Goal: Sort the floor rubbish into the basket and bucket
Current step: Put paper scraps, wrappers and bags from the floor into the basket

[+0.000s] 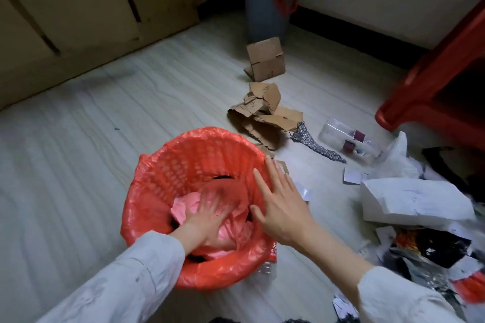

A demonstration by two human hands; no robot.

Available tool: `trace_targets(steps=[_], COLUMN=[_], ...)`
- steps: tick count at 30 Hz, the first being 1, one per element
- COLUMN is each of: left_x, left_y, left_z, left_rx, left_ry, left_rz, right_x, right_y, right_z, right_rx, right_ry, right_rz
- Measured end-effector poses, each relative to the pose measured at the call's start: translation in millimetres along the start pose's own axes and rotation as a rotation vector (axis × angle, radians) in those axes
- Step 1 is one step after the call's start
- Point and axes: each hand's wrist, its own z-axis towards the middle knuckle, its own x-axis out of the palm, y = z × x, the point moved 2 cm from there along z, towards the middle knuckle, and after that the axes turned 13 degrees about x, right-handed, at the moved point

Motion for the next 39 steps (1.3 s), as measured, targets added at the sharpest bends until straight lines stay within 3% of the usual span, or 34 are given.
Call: trace_targets(steps=[4, 6, 13, 18, 22, 27, 32, 35, 39], left_x=[23, 26, 31, -7, -41, -89, -139, -147, -114], left_y=[9, 7, 7, 0, -9, -42, -102, -155, -213], left_z=[39, 48, 54, 34, 6, -38, -78, -83, -67], left_rx=[-0.025, -0.043, -0.063, 0.006, 0.035, 0.075, 0.179, 0.336, 0.478], left_ry=[0.102, 0.125, 0.154, 0.163, -0.066, -0.515, -0.968, -0.974, -0.799], left_rz=[0.046, 0.080, 0.033, -0.023, -0.148, -0.318, -0.387, -0.403, -0.434], right_x=[12, 14, 20, 13, 12, -25, -72, -75, -51], right_y=[-3, -4, -5, -5, -6, -18, -65, -102, -151], right_z=[12, 13, 13, 14, 11, -8, -58, -102, -154], right_rx=[-0.048, -0.065, -0.063, -0.075, -0.027, 0.049, 0.226, 0.321, 0.464], right_ry=[-0.212, -0.228, -0.211, -0.110, -0.010, 0.068, 0.072, 0.087, 0.150], right_rz=[-0.023, -0.016, -0.007, -0.004, 0.000, 0.304, 0.204, 0.206, 0.251])
